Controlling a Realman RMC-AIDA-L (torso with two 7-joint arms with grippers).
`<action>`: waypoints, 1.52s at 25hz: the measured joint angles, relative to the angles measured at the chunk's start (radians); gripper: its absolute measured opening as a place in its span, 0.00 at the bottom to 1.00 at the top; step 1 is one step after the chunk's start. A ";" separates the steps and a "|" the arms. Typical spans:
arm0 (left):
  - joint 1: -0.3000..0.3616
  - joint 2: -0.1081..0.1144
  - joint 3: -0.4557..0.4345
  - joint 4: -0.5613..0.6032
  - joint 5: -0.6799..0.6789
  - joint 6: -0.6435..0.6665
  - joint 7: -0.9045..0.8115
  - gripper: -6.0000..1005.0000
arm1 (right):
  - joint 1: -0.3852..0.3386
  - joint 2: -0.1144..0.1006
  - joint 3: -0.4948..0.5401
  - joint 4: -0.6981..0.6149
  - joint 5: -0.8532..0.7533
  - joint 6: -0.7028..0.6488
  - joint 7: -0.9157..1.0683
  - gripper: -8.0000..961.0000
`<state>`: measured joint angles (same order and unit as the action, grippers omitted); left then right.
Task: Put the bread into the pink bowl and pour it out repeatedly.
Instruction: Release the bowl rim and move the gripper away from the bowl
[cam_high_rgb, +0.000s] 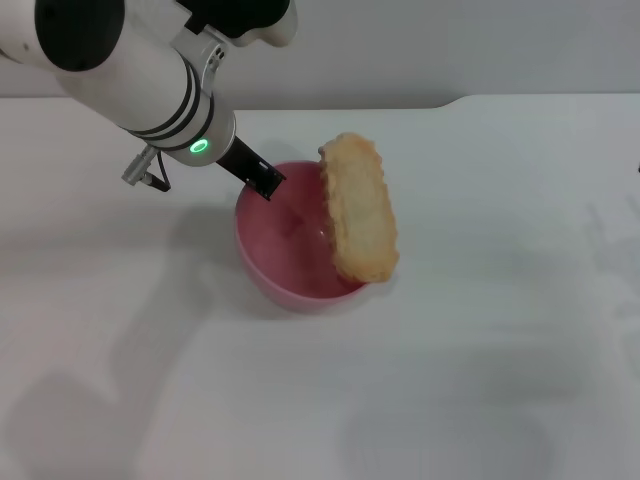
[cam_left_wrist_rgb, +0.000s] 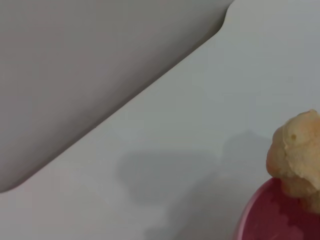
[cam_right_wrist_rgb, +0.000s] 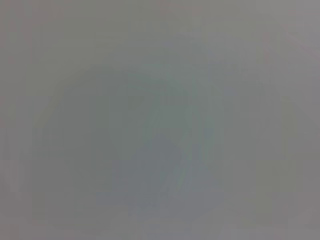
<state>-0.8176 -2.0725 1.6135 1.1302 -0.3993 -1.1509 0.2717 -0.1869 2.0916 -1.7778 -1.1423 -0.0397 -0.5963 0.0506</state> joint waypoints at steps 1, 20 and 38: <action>-0.003 0.000 0.000 -0.003 0.001 -0.004 -0.007 0.05 | 0.002 0.000 -0.005 0.012 0.027 -0.013 -0.028 0.55; -0.035 -0.003 0.010 -0.045 -0.001 -0.058 -0.057 0.05 | 0.026 -0.005 -0.021 0.159 0.307 -0.119 -0.159 0.55; -0.021 0.000 0.002 -0.059 -0.021 -0.030 -0.058 0.05 | 0.030 -0.005 -0.041 0.167 0.308 -0.118 -0.172 0.55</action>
<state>-0.8384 -2.0720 1.6151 1.0708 -0.4204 -1.1807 0.2133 -0.1565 2.0862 -1.8184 -0.9755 0.2685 -0.7142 -0.1212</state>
